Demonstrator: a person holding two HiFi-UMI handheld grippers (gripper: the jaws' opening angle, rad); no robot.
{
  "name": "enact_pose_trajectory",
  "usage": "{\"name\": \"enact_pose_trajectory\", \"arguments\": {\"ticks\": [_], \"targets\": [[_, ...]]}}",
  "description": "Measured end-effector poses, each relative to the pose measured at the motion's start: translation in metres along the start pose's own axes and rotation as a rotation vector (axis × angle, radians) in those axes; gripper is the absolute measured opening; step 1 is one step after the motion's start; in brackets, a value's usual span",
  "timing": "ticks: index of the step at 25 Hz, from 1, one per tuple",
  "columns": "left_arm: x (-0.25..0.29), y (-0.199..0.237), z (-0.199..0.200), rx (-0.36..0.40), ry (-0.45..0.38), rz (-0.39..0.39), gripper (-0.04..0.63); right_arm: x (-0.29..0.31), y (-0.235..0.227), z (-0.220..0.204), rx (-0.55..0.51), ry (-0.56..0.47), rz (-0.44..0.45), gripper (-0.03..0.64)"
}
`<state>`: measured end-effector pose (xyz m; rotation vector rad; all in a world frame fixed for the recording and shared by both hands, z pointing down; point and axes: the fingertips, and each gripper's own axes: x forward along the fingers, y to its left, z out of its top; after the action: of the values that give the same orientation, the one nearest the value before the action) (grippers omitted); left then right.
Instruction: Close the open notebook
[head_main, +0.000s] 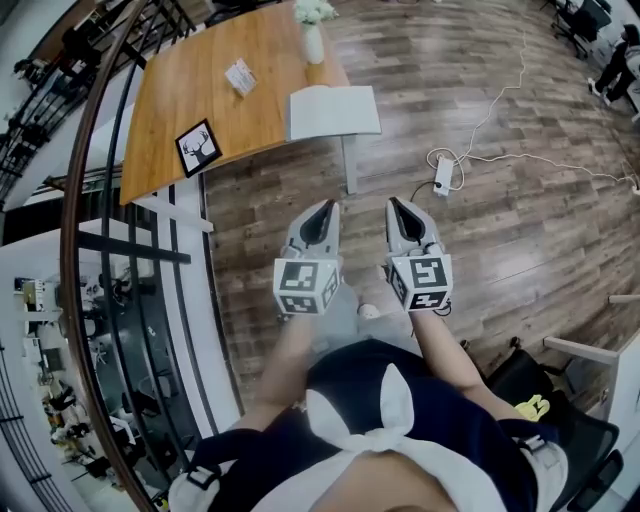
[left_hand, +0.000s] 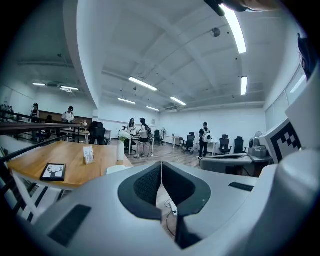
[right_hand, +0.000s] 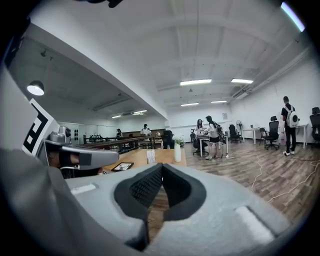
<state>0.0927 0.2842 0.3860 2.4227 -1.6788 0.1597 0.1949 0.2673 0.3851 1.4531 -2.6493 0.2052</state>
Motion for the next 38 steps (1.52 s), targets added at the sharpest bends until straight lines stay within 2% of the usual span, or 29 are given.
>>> {"name": "enact_pose_trajectory", "arguments": {"ticks": [13, 21, 22, 23, 26, 38], "targets": [[0.073, 0.088, 0.002, -0.020, 0.040, -0.041, 0.023, 0.107, -0.009, 0.002, -0.013, 0.033, -0.036, -0.002], [0.116, 0.140, 0.020, -0.031, 0.019, -0.087, 0.023, 0.170, -0.014, 0.010, -0.021, 0.060, -0.085, 0.000], [0.119, 0.145, 0.020, -0.033, 0.020, -0.092, 0.023, 0.176, -0.014, 0.010, -0.018, 0.065, -0.088, 0.007], [0.122, 0.150, 0.020, -0.035, 0.022, -0.098, 0.023, 0.182, -0.013, 0.010, -0.012, 0.071, -0.090, 0.052], [0.129, 0.167, 0.017, -0.043, 0.031, -0.111, 0.023, 0.197, -0.011, 0.007, 0.003, 0.081, -0.101, 0.057], [0.169, 0.198, 0.001, -0.072, 0.066, -0.124, 0.023, 0.238, -0.046, -0.014, 0.076, 0.149, -0.156, 0.162]]}}
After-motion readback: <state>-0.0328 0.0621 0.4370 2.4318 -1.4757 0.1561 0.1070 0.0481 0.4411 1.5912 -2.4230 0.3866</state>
